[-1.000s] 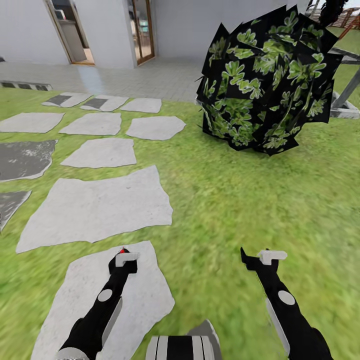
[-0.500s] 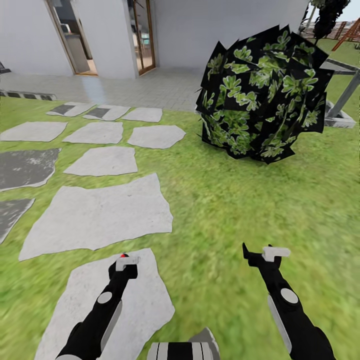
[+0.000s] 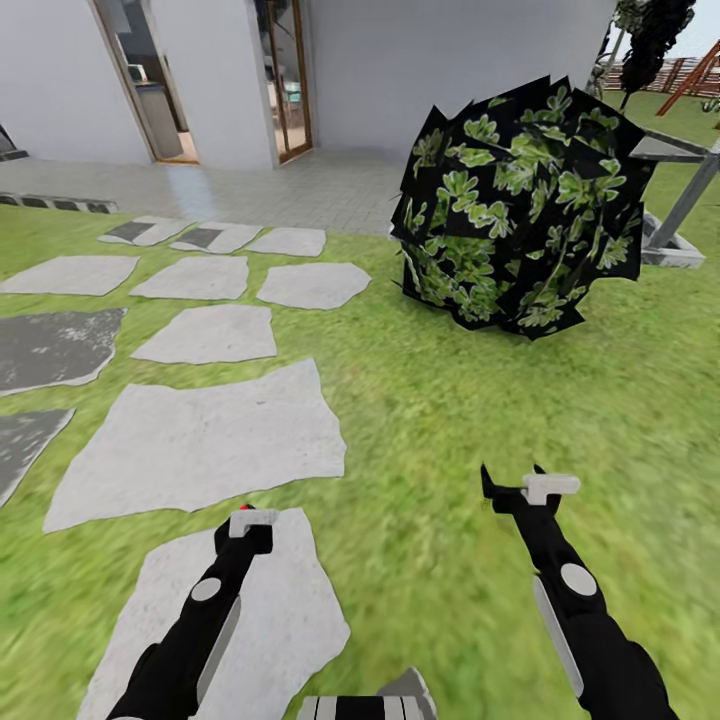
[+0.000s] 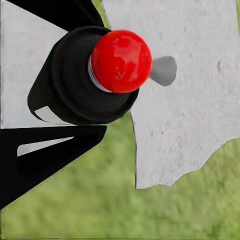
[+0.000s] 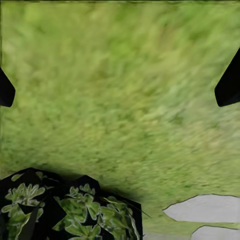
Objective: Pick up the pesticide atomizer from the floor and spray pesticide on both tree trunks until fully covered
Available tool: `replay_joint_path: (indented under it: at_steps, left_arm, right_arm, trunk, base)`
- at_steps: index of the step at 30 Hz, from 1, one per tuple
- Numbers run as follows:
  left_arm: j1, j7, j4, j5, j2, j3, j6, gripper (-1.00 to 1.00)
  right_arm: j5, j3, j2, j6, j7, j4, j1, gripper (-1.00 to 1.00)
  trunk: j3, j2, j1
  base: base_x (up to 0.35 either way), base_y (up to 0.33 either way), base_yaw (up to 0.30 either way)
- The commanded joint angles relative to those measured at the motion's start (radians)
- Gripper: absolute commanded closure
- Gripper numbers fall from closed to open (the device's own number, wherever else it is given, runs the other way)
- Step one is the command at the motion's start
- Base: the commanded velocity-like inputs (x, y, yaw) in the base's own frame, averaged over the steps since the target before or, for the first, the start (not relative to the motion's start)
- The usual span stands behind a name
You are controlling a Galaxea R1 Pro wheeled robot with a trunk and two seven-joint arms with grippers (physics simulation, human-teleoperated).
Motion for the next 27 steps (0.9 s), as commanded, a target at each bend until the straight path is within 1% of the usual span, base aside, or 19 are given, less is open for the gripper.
replay_joint_path:
  at_steps: [1, 12, 27]
  left_arm:
    - [0.001, 0.000, -0.002, 0.000, 0.000, -0.001, 0.004, 1.00]
    - [0.003, 0.000, -0.028, 0.000, -0.001, -0.001, 0.009, 1.00]
    - [0.004, -0.002, -0.031, -0.001, -0.001, -0.002, 0.007, 1.00]
  right_arm:
    - [0.003, 0.000, -0.001, 0.000, 0.001, 0.005, 0.000, -1.00]
    - [0.008, -0.001, -0.005, 0.000, 0.001, 0.014, 0.000, -1.00]
    - [0.005, -0.001, 0.000, 0.000, 0.000, 0.013, 0.000, -1.00]
  trunk:
    - [0.002, 0.000, 0.000]
    - [0.019, 0.000, 0.000]
    - [0.042, 0.000, 0.000]
  base:
    - [0.000, 0.000, 0.000]
    - [0.000, 0.000, 0.000]
    - [0.000, 0.000, 0.000]
